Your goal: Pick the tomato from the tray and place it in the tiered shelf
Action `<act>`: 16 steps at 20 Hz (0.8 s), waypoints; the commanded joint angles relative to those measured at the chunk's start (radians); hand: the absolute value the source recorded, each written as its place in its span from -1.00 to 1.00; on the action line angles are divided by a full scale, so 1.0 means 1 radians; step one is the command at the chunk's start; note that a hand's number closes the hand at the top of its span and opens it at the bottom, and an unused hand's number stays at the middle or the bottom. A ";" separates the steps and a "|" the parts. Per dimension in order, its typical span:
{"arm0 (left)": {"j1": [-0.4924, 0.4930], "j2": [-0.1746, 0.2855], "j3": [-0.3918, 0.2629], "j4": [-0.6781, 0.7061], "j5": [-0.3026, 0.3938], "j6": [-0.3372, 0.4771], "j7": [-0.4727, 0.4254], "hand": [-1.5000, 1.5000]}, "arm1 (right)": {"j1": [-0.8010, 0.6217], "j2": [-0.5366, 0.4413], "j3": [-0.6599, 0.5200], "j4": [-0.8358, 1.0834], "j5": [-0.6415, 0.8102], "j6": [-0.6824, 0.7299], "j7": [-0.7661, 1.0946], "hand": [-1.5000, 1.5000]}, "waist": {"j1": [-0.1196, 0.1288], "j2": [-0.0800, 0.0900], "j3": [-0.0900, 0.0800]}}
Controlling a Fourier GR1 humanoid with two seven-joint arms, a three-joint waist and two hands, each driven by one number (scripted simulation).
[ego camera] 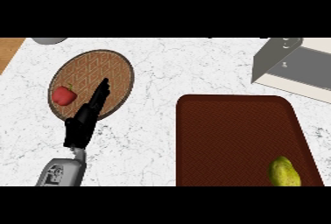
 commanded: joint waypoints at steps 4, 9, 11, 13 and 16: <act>0.020 -0.010 -0.022 -0.034 -0.026 0.013 0.024 0.00 | 0.003 0.027 -0.121 0.136 -0.242 -0.229 -0.211 1.00 | 0.002 0.000 0.000; -0.043 0.010 0.041 0.056 0.003 -0.012 -0.025 0.00 | -0.045 -0.049 -0.140 0.268 -0.324 -0.241 -0.304 1.00 | -0.004 0.000 -0.001; -0.016 0.011 0.021 -0.016 0.009 -0.031 0.015 0.00 | -0.017 -0.051 -0.158 0.294 -0.367 -0.277 -0.368 1.00 | -0.001 -0.001 0.000; -0.034 0.005 0.026 -0.016 0.007 -0.022 0.061 0.00 | -0.066 -0.070 -0.152 0.404 -0.374 -0.299 -0.409 1.00 | 0.003 0.001 0.000; -0.021 0.018 0.040 0.019 0.004 -0.020 0.010 0.00 | 0.033 -0.114 -0.142 0.374 -0.152 -0.271 -0.156 1.00 | -0.012 -0.001 -0.003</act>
